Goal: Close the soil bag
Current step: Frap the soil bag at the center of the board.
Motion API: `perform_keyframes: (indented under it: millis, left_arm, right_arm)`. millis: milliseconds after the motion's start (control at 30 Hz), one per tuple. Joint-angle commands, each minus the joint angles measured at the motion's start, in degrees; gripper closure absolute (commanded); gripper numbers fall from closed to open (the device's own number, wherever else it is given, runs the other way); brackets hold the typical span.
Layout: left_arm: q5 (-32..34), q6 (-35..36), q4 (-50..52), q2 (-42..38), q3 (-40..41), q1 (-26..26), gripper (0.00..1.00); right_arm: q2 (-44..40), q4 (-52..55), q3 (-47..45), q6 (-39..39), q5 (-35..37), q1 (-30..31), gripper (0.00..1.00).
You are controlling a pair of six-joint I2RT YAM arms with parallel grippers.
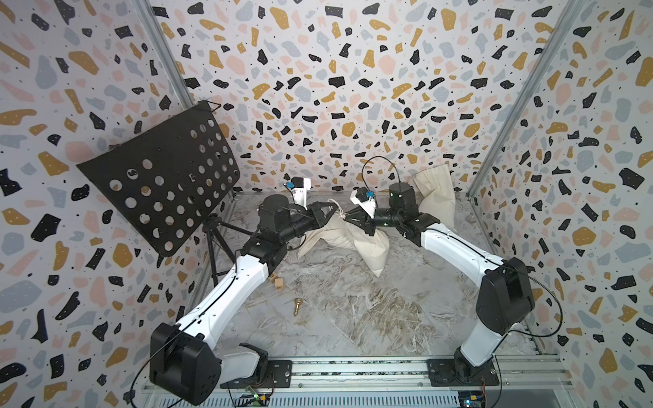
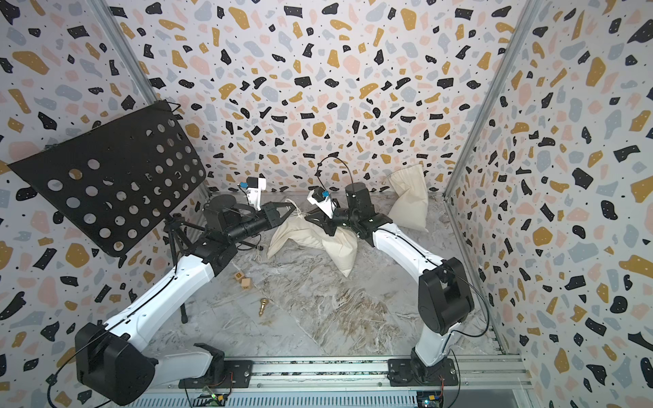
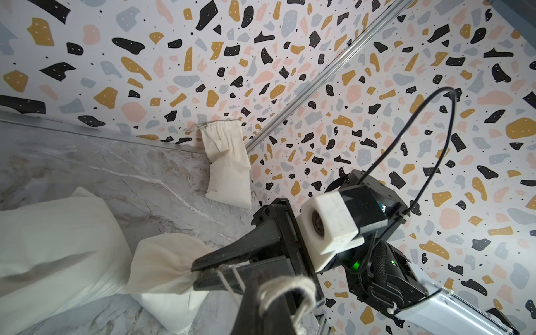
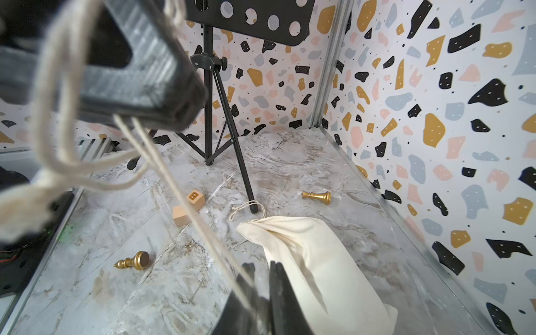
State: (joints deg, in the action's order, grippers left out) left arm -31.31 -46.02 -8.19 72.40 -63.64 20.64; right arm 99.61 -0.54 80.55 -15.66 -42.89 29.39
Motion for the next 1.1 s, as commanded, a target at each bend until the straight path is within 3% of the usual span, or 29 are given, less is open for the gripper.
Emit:
perform_keyframes:
  millis: [0,200,400,900,1067]
  left_arm:
    - [0.2,0.1,-22.3,-7.8,-12.2,-2.3,1.00]
    - [0.4,0.0,-22.2,-7.4,-15.6,-2.8,1.00]
    - [0.6,0.5,-21.4,-7.5,-16.1,-3.1,1.00]
    - [3.1,3.0,-18.1,-8.3,-12.8,-4.8,1.00]
    - [3.1,2.6,-18.4,-7.0,-8.4,-4.8,1.00]
  right_arm:
    - [6.6,21.6,-7.1,0.1,20.5,-9.6,0.86]
    - [9.5,26.4,-5.5,1.4,31.1,-10.8,0.85]
    - [10.0,27.0,-5.8,0.7,36.8,-10.9,0.81]
    - [9.6,27.0,-6.2,1.3,39.1,-11.0,0.76]
    - [9.0,26.9,-5.9,1.6,35.5,-11.0,0.86]
